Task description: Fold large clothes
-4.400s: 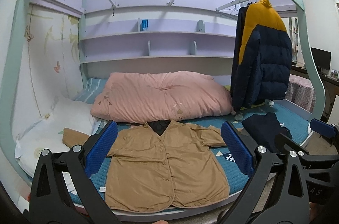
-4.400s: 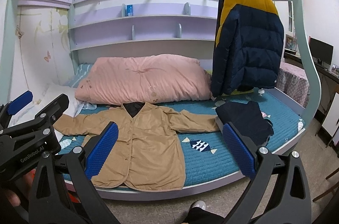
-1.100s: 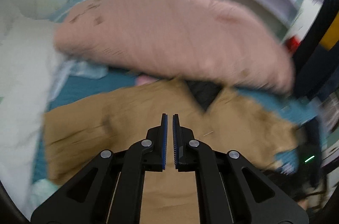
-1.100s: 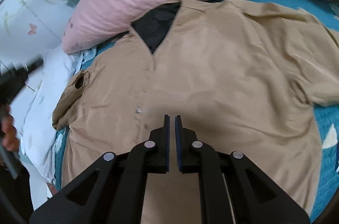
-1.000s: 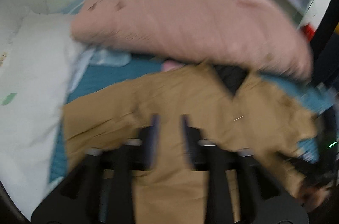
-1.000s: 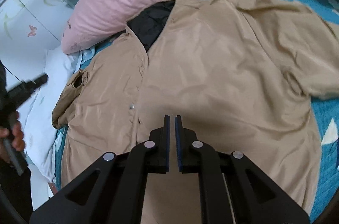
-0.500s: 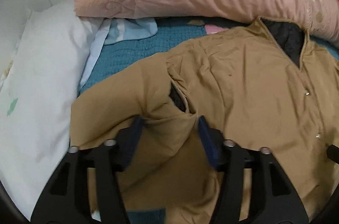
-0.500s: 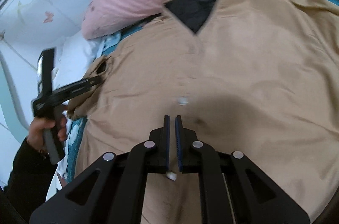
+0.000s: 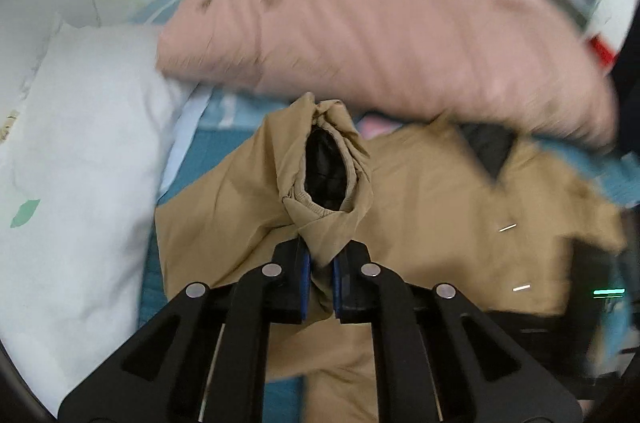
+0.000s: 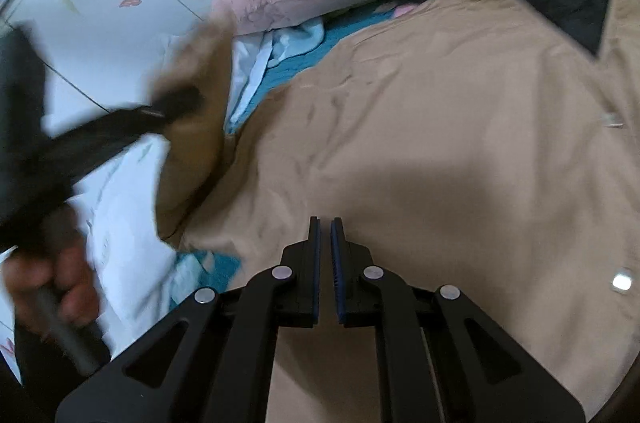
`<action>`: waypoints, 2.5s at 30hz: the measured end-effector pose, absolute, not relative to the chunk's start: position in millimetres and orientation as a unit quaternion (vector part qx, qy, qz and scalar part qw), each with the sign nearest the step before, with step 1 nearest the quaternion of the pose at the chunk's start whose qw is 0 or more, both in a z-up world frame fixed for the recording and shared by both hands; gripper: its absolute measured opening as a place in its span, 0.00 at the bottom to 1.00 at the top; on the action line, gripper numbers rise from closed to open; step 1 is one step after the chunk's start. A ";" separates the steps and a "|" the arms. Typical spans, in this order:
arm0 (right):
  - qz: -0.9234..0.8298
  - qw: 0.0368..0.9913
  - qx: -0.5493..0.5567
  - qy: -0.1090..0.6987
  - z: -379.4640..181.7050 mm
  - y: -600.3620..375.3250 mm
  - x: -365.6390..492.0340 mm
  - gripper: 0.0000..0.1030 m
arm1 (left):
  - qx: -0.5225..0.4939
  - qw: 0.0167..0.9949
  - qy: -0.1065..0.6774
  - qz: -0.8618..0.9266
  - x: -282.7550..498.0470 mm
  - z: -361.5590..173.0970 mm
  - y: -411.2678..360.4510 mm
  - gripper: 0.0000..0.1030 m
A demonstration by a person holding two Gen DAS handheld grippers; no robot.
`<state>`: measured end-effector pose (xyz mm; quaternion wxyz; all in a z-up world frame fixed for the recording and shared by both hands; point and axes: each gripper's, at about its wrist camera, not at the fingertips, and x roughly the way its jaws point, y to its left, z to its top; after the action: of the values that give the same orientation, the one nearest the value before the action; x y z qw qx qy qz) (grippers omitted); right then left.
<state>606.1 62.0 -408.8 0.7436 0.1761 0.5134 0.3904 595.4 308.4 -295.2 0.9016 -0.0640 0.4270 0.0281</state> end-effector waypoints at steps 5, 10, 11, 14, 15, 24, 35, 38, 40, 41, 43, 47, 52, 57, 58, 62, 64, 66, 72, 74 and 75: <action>0.381 0.698 0.198 0.573 -442.9 89.3 618.7 0.00 | -0.102 0.921 0.374 -0.047 587.1 -240.9 280.6 0.07; 0.386 0.693 0.232 0.563 -437.6 74.6 620.2 0.04 | -0.124 0.921 0.357 -0.097 600.3 -219.5 239.3 0.07; 0.386 0.701 0.236 0.550 -430.1 63.0 617.3 0.07 | -0.128 0.919 0.356 -0.106 605.6 -218.3 226.4 0.07; 0.358 0.752 0.208 0.513 -405.9 9.8 606.5 0.10 | -0.131 0.916 0.356 -0.131 618.2 -222.2 184.7 0.07; 0.338 0.775 0.187 0.500 -397.7 -14.0 602.1 0.11 | -0.135 0.912 0.360 -0.141 624.1 -226.8 167.5 0.07; 0.197 0.855 0.137 0.460 -377.2 -213.2 572.7 0.25 | -0.112 0.880 0.436 -0.150 677.5 -323.8 49.4 0.07; 0.014 0.898 0.189 0.398 -359.1 -356.6 562.5 0.40 | -0.055 0.845 0.519 -0.115 682.1 -405.3 7.2 0.42; -0.041 0.888 0.229 0.396 -364.8 -382.2 558.6 0.40 | -0.040 0.853 0.506 -0.120 676.0 -394.6 -7.2 0.59; -0.073 0.880 0.252 0.397 -372.6 -399.8 551.7 0.40 | -0.020 0.860 0.496 -0.122 670.5 -388.0 -20.1 0.61; -0.096 0.876 0.257 0.397 -375.3 -400.8 546.6 0.40 | -0.012 0.863 0.490 -0.123 667.8 -386.1 -25.9 0.62; -0.115 0.869 0.274 0.396 -381.4 -411.0 545.9 0.41 | 0.002 0.870 0.479 -0.120 662.2 -383.9 -38.8 0.68; -0.144 0.839 0.349 0.392 -399.7 -437.3 540.7 0.44 | 0.006 0.886 0.448 -0.121 647.5 -373.6 -62.6 0.68; -0.161 0.821 0.424 0.347 -414.6 -462.2 539.9 0.47 | 0.002 0.877 0.457 -0.149 644.3 -381.4 -89.5 0.68; -0.191 0.827 0.420 0.321 -413.4 -467.9 548.0 0.55 | -0.014 0.846 0.512 -0.148 652.1 -418.7 -94.5 0.67; -0.195 0.830 0.413 0.320 -412.3 -467.7 551.8 0.55 | -0.018 0.846 0.512 -0.150 653.0 -421.0 -93.4 0.67; -0.202 0.838 0.375 0.342 -415.8 -461.0 566.3 0.57 | -0.016 0.842 0.518 -0.152 655.7 -422.8 -94.2 0.67; -0.205 0.838 0.377 0.337 -416.8 -461.2 569.4 0.57 | -0.008 0.841 0.519 -0.152 655.9 -421.9 -95.0 0.68; -0.191 0.841 0.391 0.323 -416.3 -461.2 573.0 0.54 | -0.009 0.840 0.520 -0.153 658.1 -422.7 -96.9 0.67; -0.140 0.849 0.407 0.305 -410.8 -465.3 573.8 0.08 | -0.011 0.840 0.519 -0.156 657.1 -423.4 -93.6 0.67; -0.128 0.856 0.405 0.296 -404.1 -464.2 573.4 0.06 | -0.012 0.840 0.519 -0.156 656.6 -423.3 -92.4 0.67; -0.122 0.863 0.396 0.288 -396.1 -463.4 568.0 0.06 | -0.012 0.840 0.519 -0.156 656.5 -423.4 -92.0 0.68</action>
<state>568.0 -463.4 -396.1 0.8634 0.3957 0.2883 -0.1217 656.5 -92.0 -423.4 0.8403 -0.0124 0.5190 -0.1561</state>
